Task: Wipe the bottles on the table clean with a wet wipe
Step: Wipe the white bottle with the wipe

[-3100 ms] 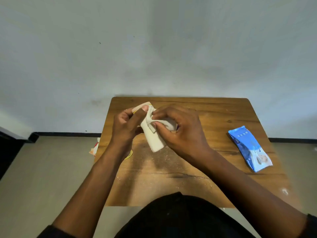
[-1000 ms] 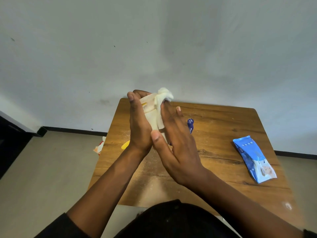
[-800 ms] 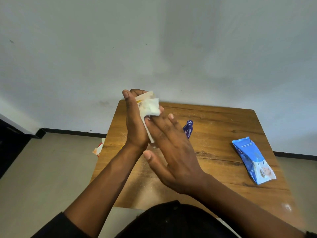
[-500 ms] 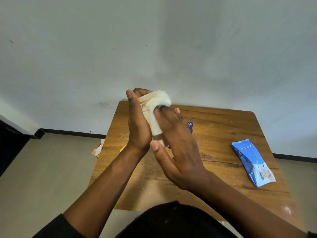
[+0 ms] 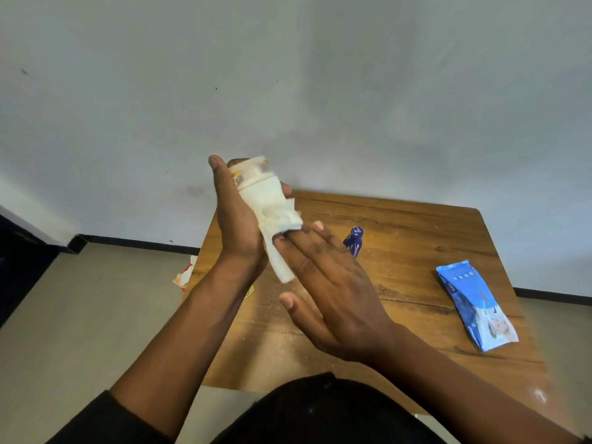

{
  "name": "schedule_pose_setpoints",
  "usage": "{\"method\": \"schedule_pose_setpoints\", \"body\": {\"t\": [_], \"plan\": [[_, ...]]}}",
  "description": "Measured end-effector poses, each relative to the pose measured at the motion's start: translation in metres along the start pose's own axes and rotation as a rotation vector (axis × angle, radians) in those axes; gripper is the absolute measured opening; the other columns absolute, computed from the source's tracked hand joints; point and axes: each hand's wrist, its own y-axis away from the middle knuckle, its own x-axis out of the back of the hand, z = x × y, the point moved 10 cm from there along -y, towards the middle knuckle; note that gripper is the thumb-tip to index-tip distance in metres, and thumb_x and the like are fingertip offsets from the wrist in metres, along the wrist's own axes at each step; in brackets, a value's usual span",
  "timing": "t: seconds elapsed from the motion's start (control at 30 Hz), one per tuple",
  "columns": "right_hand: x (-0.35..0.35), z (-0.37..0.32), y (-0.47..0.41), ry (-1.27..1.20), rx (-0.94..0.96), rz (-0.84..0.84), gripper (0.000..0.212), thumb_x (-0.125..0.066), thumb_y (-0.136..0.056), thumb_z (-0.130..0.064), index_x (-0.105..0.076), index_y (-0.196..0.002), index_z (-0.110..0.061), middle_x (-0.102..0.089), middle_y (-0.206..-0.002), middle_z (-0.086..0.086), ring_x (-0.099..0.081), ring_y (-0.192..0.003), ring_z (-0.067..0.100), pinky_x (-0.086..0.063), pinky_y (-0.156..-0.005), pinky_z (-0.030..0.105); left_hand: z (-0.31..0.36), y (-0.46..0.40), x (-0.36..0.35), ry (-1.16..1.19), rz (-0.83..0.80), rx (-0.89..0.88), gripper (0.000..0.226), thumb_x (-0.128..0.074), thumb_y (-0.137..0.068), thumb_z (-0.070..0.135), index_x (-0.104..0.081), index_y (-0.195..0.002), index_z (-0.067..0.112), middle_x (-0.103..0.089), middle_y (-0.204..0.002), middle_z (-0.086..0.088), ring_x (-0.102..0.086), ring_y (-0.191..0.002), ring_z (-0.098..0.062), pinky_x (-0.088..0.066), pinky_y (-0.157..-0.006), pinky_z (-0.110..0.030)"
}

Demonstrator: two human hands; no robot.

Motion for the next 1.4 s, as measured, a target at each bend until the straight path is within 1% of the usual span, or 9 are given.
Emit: {"method": "schedule_pose_setpoints", "body": {"t": [0.13, 0.23, 0.33, 0.63, 0.7, 0.77, 0.93, 1.23, 1.4], "plan": [[-0.003, 0.001, 0.006, 0.006, 0.038, -0.027, 0.062, -0.041, -0.109, -0.042, -0.04, -0.158, -0.004, -0.038, -0.165, 0.016, -0.032, -0.157, 0.025, -0.026, -0.129, 0.049, -0.005, -0.002, 0.004, 0.017, -0.027, 0.067, 0.076, -0.029, -0.099, 0.076, -0.06, -0.101, 0.006, -0.061, -0.072, -0.015, -0.059, -0.058, -0.027, -0.053, -0.059, -0.033], [0.002, 0.01, -0.015, -0.032, -0.018, -0.013, 0.064, -0.047, -0.106, -0.04, -0.042, -0.156, -0.002, -0.041, -0.164, 0.016, -0.034, -0.156, 0.025, -0.025, -0.128, 0.05, -0.017, 0.0, 0.004, -0.003, -0.012, 0.068, 0.07, -0.038, -0.099, 0.072, -0.059, -0.111, 0.006, -0.063, -0.085, -0.015, -0.065, -0.074, -0.024, -0.054, -0.069, -0.035], [0.007, 0.02, -0.038, -0.034, -0.08, 0.011, 0.067, -0.046, -0.106, -0.041, -0.038, -0.158, 0.0, -0.039, -0.165, 0.017, -0.03, -0.158, 0.026, -0.022, -0.13, 0.049, -0.029, 0.009, -0.005, 0.007, -0.053, 0.084, 0.059, -0.03, -0.107, 0.061, -0.065, -0.102, 0.013, -0.068, -0.085, -0.005, -0.068, -0.082, -0.017, -0.054, -0.077, -0.03], [-0.017, 0.005, 0.006, -0.026, 0.022, -0.152, 0.076, -0.048, -0.103, -0.053, -0.035, -0.161, -0.005, -0.032, -0.169, 0.011, -0.022, -0.16, 0.018, -0.017, -0.132, 0.042, -0.01, -0.012, 0.019, 0.052, 0.035, 0.113, 0.073, -0.028, -0.101, 0.072, -0.061, -0.083, 0.009, -0.061, -0.064, -0.014, -0.058, -0.052, -0.028, -0.049, -0.054, -0.029], [-0.017, 0.008, 0.002, -0.031, 0.032, -0.15, 0.076, -0.05, -0.103, -0.053, -0.038, -0.159, -0.003, -0.035, -0.167, 0.013, -0.026, -0.159, 0.021, -0.02, -0.131, 0.044, -0.015, -0.012, 0.019, 0.036, 0.027, 0.11, 0.073, -0.03, -0.101, 0.072, -0.061, -0.09, 0.007, -0.061, -0.067, -0.015, -0.059, -0.053, -0.027, -0.051, -0.054, -0.029], [-0.015, 0.013, -0.014, -0.029, 0.006, -0.144, 0.076, -0.05, -0.103, -0.052, -0.037, -0.159, -0.003, -0.036, -0.167, 0.014, -0.028, -0.158, 0.023, -0.021, -0.131, 0.046, -0.022, -0.011, 0.016, 0.008, -0.005, 0.1, 0.068, -0.034, -0.102, 0.069, -0.058, -0.103, 0.005, -0.061, -0.076, -0.014, -0.063, -0.062, -0.023, -0.054, -0.057, -0.028], [-0.009, 0.023, -0.05, 0.002, -0.047, -0.126, 0.074, -0.046, -0.105, -0.051, -0.031, -0.162, -0.007, -0.032, -0.169, 0.012, -0.024, -0.16, 0.021, -0.018, -0.132, 0.043, -0.024, -0.009, 0.001, 0.039, -0.105, 0.112, 0.059, -0.032, -0.107, 0.058, -0.068, -0.094, 0.014, -0.069, -0.078, -0.004, -0.069, -0.076, -0.016, -0.055, -0.073, -0.029], [-0.027, 0.01, -0.007, -0.045, -0.015, -0.182, 0.074, -0.045, -0.103, -0.056, -0.036, -0.16, -0.01, -0.038, -0.166, 0.008, -0.029, -0.157, 0.018, -0.018, -0.132, 0.038, -0.013, -0.022, 0.03, 0.089, 0.032, 0.189, 0.068, -0.031, -0.101, 0.07, -0.058, -0.085, 0.009, -0.059, -0.063, -0.013, -0.057, -0.051, -0.026, -0.05, -0.052, -0.026], [-0.019, 0.021, -0.037, -0.054, -0.046, -0.15, 0.07, -0.043, -0.106, -0.05, -0.035, -0.161, -0.008, -0.037, -0.167, 0.011, -0.03, -0.157, 0.021, -0.015, -0.132, 0.039, -0.035, -0.013, 0.017, 0.131, -0.008, 0.2, 0.058, -0.037, -0.104, 0.063, -0.062, -0.094, 0.011, -0.063, -0.077, -0.008, -0.064, -0.072, -0.02, -0.054, -0.066, -0.03]]}}
